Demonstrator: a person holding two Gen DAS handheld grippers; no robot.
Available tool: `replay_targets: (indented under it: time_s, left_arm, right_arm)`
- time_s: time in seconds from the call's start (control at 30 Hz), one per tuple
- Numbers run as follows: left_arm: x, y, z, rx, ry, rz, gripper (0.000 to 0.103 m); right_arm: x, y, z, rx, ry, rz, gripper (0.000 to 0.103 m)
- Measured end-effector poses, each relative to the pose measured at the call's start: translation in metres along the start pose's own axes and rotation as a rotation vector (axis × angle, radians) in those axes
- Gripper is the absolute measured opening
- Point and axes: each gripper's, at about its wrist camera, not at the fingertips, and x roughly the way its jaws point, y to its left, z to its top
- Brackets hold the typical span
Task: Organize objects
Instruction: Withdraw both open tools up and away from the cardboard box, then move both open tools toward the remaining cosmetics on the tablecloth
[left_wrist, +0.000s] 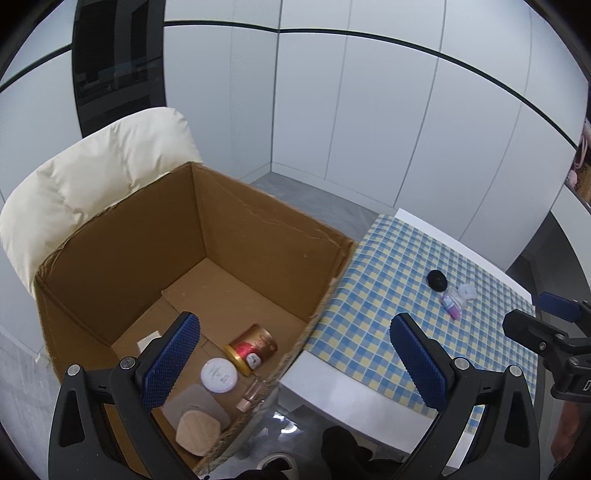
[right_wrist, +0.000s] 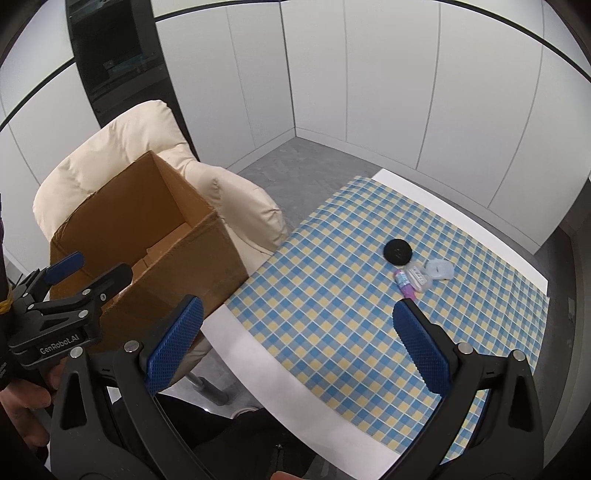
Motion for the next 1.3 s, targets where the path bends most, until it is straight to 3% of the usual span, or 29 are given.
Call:
replay_targets:
  time_s: [1.3]
  left_arm:
    - [0.010,-0.106,-0.004,0.135,0.021,-0.118,0.103]
  right_arm:
    - [-0.034,-0.095,-0.028,0.124,-0.011,-0.105,0.103]
